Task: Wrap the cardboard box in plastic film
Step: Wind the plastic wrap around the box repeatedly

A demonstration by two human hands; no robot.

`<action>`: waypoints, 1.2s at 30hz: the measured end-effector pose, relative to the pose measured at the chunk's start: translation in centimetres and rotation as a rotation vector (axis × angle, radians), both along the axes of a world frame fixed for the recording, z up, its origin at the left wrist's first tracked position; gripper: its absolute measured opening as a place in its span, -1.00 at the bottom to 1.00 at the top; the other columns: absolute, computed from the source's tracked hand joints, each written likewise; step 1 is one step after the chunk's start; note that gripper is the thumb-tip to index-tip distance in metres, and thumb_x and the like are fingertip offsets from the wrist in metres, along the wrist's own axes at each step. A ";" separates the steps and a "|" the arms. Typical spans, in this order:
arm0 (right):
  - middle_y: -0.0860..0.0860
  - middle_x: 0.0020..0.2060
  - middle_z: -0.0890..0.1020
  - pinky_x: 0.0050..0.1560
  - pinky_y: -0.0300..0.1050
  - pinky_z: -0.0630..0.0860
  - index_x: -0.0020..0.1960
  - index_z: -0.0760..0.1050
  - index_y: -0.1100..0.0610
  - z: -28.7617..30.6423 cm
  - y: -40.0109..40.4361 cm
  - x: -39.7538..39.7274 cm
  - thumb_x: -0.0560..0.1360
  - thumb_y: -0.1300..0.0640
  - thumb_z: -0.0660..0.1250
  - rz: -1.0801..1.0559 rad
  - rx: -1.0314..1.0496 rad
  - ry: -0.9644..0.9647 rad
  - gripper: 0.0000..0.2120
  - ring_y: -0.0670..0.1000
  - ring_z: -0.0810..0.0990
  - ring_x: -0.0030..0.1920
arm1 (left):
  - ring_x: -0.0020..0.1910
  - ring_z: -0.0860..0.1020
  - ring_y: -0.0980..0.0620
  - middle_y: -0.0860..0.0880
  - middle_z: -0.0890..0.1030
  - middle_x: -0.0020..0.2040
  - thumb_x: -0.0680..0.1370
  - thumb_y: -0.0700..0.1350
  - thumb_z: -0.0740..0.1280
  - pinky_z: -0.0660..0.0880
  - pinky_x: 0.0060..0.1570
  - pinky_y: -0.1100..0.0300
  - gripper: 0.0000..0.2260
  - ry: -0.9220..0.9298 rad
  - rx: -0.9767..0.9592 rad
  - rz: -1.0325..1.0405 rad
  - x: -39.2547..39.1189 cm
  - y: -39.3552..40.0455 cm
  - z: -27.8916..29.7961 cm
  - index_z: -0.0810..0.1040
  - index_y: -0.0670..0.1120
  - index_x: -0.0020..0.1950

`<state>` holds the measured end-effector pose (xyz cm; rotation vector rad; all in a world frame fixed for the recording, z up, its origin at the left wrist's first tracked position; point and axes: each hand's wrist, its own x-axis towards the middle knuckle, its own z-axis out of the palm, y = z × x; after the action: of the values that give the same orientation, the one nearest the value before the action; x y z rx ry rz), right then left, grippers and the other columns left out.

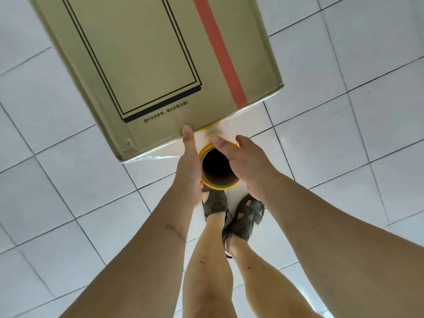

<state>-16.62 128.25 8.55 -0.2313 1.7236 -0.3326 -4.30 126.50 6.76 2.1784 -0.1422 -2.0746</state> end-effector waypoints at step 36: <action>0.02 0.38 0.45 0.18 -0.04 0.35 0.45 0.35 0.06 -1.4 -3.3 -14.1 0.49 -0.41 0.19 0.316 -0.004 -0.032 -0.27 0.10 0.44 0.35 | 0.27 0.74 -0.26 -0.20 0.77 0.25 0.42 0.72 0.12 0.55 0.45 -0.32 0.02 0.074 0.008 0.205 -13.5 0.0 -0.2 0.62 -0.09 0.44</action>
<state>-30.71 125.00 7.13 -0.4917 1.6246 -0.1060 -17.81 126.51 6.54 2.0209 0.0930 -2.0401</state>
